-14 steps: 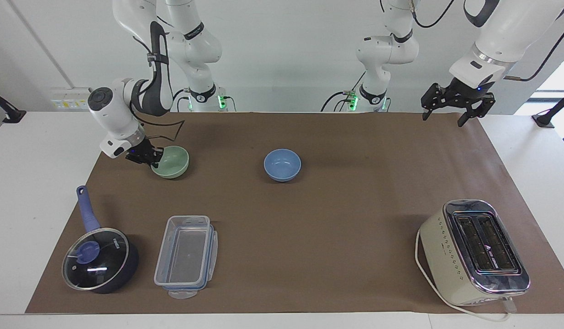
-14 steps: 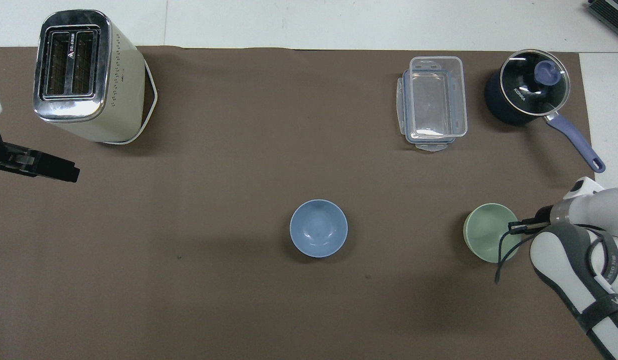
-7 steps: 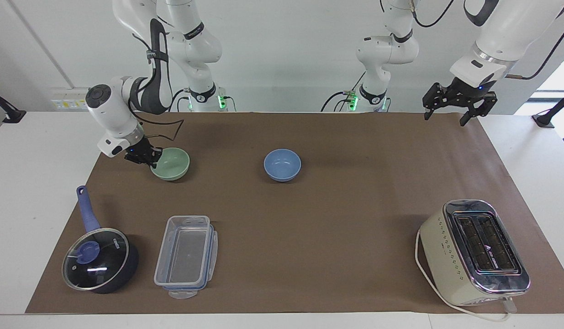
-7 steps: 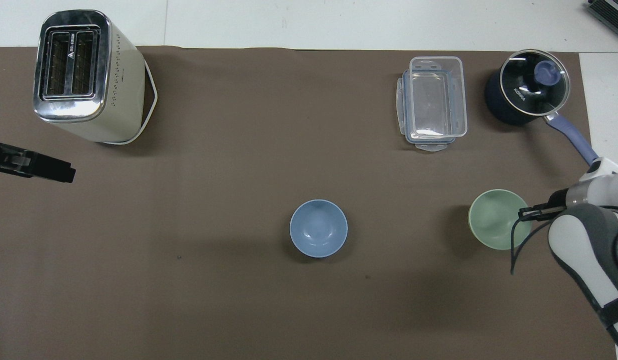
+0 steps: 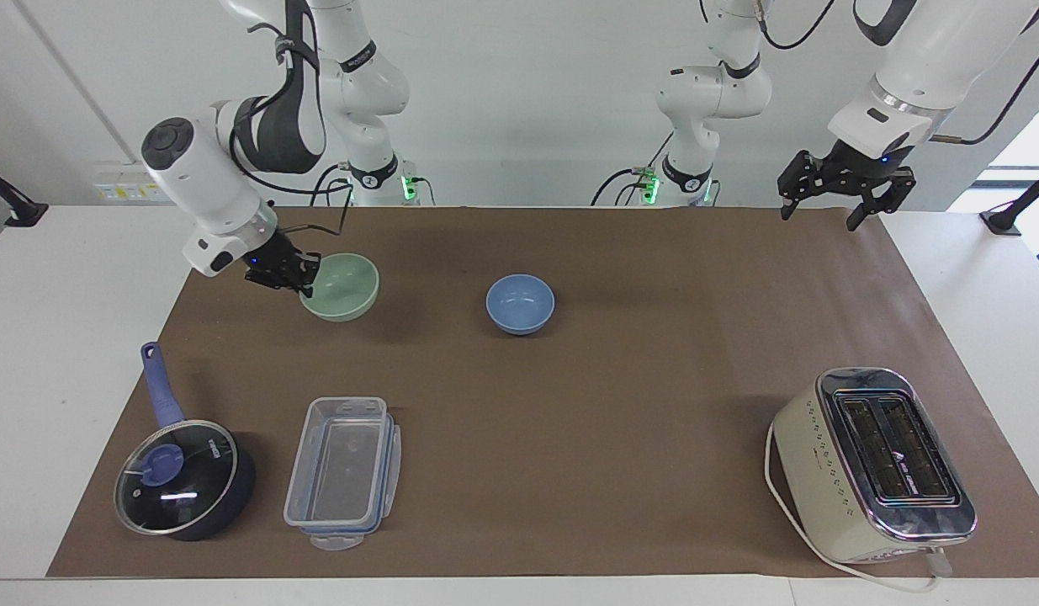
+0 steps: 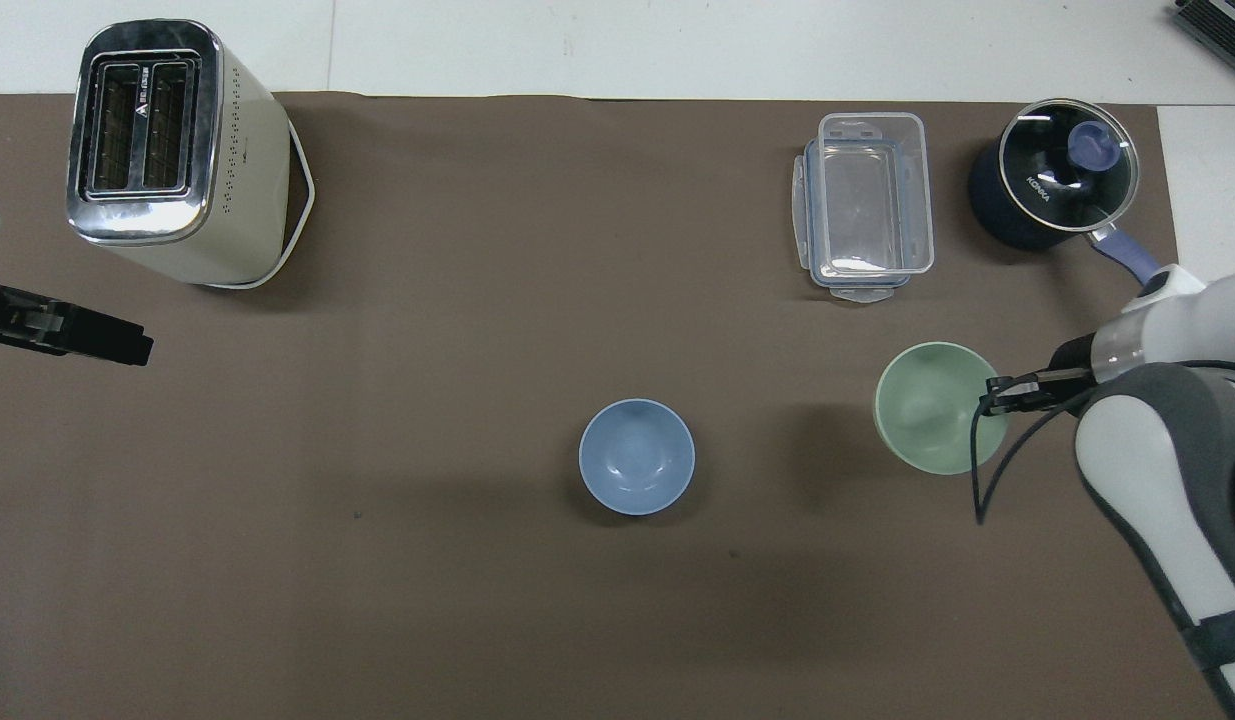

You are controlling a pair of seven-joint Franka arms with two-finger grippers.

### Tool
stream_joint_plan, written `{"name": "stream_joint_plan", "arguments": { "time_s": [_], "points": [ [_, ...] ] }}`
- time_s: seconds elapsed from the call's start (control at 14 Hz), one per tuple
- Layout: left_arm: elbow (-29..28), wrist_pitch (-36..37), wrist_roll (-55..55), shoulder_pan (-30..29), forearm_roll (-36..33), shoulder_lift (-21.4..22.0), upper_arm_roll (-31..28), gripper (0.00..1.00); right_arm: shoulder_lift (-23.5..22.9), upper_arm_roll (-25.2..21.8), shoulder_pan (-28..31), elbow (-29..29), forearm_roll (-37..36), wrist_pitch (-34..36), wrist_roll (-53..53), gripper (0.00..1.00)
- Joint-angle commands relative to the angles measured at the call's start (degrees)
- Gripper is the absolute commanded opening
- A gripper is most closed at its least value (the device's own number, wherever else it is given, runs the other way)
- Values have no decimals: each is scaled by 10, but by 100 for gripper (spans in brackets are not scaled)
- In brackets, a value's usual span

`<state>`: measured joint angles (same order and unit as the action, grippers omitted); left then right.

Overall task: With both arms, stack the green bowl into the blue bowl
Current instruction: 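Lift the green bowl with the right gripper toward the blue bowl, then lower the green bowl into the blue bowl with the right gripper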

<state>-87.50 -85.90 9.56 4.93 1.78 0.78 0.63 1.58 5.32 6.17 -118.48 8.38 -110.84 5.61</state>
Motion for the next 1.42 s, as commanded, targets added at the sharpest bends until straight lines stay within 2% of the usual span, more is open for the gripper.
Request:
{"name": "stream_joint_plan", "arguments": {
  "time_s": [0.0,0.64,0.85,1.14,1.35],
  "points": [
    [-15,-5,-6,-1,-7,12,3,100,4,5,-78,4,9,5,-113,0],
    [-15,-5,-6,1,-7,12,3,100,-4,5,-225,-2,9,-73,-247,0],
    [-15,-5,-6,1,-6,12,3,100,-39,5,-267,-3,9,-113,-294,0],
    [-15,-5,-5,1,-6,12,3,100,-46,6,-269,-12,10,-123,-297,0],
    [-15,-5,-3,3,-5,13,3,100,-60,7,-277,-30,10,-158,-299,0]
  ]
}}
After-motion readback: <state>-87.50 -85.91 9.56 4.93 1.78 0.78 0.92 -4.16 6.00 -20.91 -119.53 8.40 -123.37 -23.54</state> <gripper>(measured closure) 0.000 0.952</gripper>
